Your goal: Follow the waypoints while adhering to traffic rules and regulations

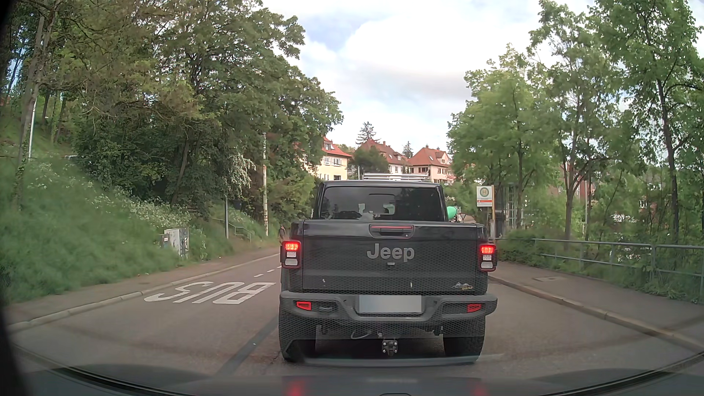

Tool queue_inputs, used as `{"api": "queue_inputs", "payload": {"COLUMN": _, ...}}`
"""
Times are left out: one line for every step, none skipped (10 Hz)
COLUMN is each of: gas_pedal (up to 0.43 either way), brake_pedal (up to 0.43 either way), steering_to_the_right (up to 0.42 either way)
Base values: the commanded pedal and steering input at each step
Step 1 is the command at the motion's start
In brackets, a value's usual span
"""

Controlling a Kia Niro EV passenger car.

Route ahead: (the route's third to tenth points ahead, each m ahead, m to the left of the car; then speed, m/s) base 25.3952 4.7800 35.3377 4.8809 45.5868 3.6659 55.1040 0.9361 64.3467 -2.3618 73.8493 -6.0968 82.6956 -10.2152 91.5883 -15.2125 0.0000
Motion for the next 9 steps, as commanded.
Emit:
{"api": "queue_inputs", "payload": {"gas_pedal": 0.0, "brake_pedal": 0.0, "steering_to_the_right": -0.002}}
{"api": "queue_inputs", "payload": {"gas_pedal": 0.0, "brake_pedal": 0.0, "steering_to_the_right": -0.002}}
{"api": "queue_inputs", "payload": {"gas_pedal": 0.0, "brake_pedal": 0.0, "steering_to_the_right": -0.001}}
{"api": "queue_inputs", "payload": {"gas_pedal": 0.0, "brake_pedal": 0.0, "steering_to_the_right": -0.002}}
{"api": "queue_inputs", "payload": {"gas_pedal": 0.0, "brake_pedal": 0.0, "steering_to_the_right": -0.001}}
{"api": "queue_inputs", "payload": {"gas_pedal": 0.0, "brake_pedal": 0.0, "steering_to_the_right": -0.001}}
{"api": "queue_inputs", "payload": {"gas_pedal": 0.0, "brake_pedal": 0.0, "steering_to_the_right": -0.001}}
{"api": "queue_inputs", "payload": {"gas_pedal": 0.0, "brake_pedal": 0.0, "steering_to_the_right": -0.001}}
{"api": "queue_inputs", "payload": {"gas_pedal": 0.0, "brake_pedal": 0.0, "steering_to_the_right": -0.001}}
